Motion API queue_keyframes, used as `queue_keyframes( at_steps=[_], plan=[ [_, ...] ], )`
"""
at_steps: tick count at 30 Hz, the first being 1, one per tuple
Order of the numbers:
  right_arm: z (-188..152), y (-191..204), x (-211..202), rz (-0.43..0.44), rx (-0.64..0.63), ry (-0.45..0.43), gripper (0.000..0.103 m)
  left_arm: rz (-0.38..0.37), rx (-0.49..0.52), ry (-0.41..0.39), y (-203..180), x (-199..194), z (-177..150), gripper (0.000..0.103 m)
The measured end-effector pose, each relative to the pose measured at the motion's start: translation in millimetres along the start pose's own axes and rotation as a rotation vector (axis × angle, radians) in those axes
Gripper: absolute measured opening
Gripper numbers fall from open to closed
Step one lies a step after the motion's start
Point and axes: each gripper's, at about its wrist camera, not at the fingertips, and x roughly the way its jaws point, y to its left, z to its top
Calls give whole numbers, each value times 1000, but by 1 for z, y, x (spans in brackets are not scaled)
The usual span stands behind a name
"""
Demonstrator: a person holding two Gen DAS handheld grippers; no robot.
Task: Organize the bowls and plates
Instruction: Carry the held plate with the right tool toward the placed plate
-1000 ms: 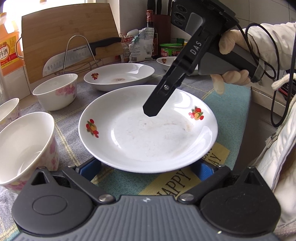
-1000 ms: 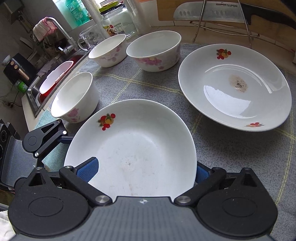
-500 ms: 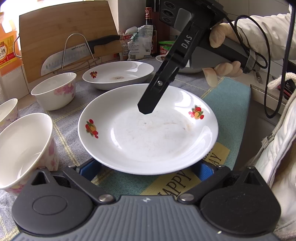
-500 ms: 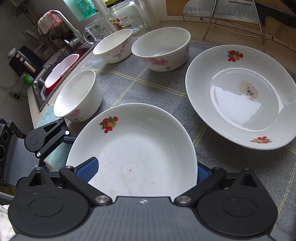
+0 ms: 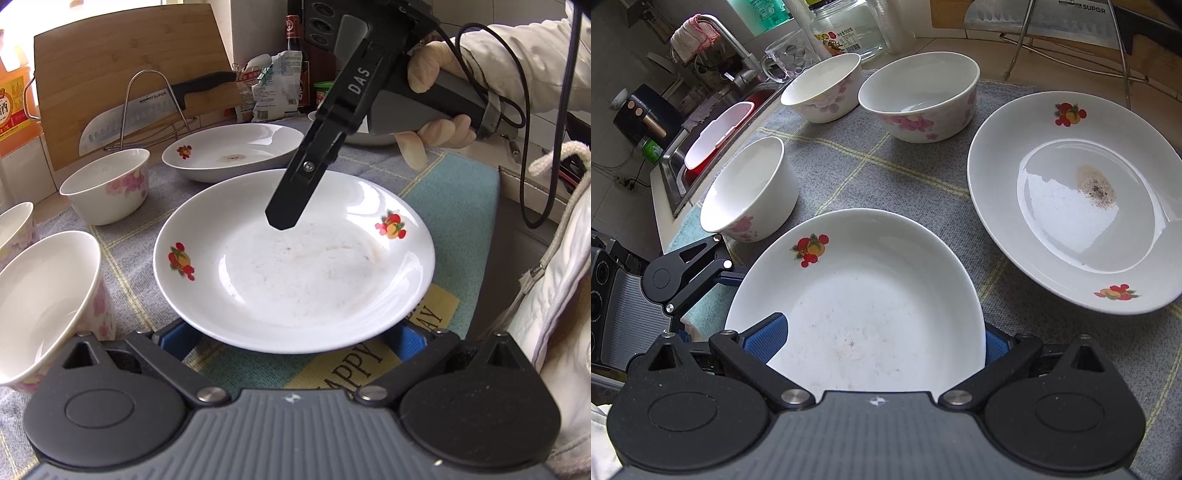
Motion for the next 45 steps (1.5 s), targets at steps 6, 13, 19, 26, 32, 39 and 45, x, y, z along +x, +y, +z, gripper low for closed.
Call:
queue_keyframes(
  at_steps=[6,13,19,26,32,39,45],
  plan=[
    [0,1,0,-7,13,-6,103,2,-2,8,0,1,2,103],
    [1,3,-1,-10,16,0,103,13,5,18,-2,2,4,102],
    [-1,5,-5,1,8,-2,103,29,17,34,-6,2,6,102],
    [-5,6,-12,11,-3,-6,103,27,12,45,-9,0,13,102],
    [-10,3,-23,16,-9,-21,103,23,21,49,-15,1,23,102],
    [-18,-7,-40,6,2,-43,103,1,42,46,-24,8,38,102],
    [-28,-20,-60,-12,22,-72,103,-28,55,37,-31,19,55,102]
  ],
)
